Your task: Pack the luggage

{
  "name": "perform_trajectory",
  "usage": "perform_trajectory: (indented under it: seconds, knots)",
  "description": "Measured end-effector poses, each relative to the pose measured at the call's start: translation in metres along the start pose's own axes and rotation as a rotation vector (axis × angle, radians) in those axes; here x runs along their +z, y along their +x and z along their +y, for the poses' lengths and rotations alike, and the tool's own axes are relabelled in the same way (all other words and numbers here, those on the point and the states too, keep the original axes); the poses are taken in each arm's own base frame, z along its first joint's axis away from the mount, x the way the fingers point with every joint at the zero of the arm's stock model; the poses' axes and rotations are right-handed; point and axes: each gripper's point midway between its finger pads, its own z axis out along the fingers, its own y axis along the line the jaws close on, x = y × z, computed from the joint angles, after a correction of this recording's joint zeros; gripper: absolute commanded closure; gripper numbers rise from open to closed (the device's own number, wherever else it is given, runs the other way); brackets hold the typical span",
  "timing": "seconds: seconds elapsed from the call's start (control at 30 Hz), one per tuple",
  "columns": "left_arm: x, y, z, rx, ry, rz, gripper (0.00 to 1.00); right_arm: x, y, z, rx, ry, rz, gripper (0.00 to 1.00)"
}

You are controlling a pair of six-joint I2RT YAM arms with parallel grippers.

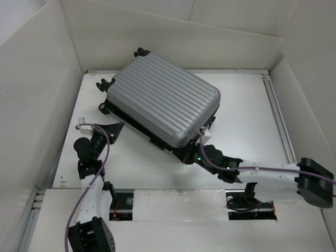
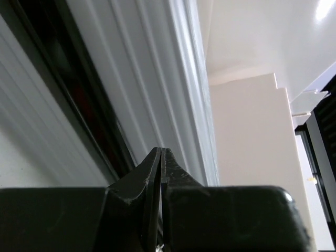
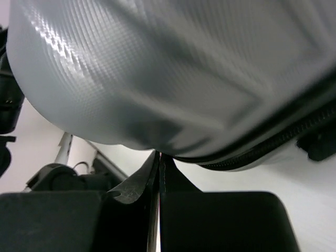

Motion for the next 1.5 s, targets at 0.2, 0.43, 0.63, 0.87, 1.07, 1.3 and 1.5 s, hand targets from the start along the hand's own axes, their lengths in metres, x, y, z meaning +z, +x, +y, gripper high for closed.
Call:
perform_trajectory:
  seconds: [0.2, 0.43, 0.63, 0.87, 1.07, 1.3, 1.5]
  knots:
    - [-0.007, 0.005, -0.012, 0.036, 0.051, 0.006, 1.0, 0.039, 0.033, 0.051, -0.028, -0.034, 0.022, 1.0]
    - [-0.006, 0.009, 0.0, 0.05, 0.012, 0.032, 1.0, 0.04, 0.028, 0.056, -0.063, 0.022, -0.028, 0.14]
    - [-0.003, -0.005, -0.026, 0.135, 0.003, 0.018, 0.91, -0.008, -0.016, 0.13, -0.026, -0.125, -0.056, 0.04]
    - [0.006, -0.02, -0.049, 0.195, 0.008, 0.003, 0.7, -0.061, -0.076, 0.042, 0.101, 0.011, -0.226, 0.51]
    - [0.012, -0.037, -0.042, 0.226, -0.085, -0.044, 0.45, -0.042, -0.08, -0.07, 0.056, 0.349, -0.232, 0.4]
    - [0.015, -0.059, -0.049, 0.271, -0.111, -0.102, 0.45, -0.001, -0.066, -0.121, 0.01, 0.528, -0.086, 0.38]
    - [0.018, -0.063, -0.037, 0.271, -0.146, -0.104, 0.45, 0.043, -0.077, -0.12, 0.02, 0.509, -0.056, 0.69]
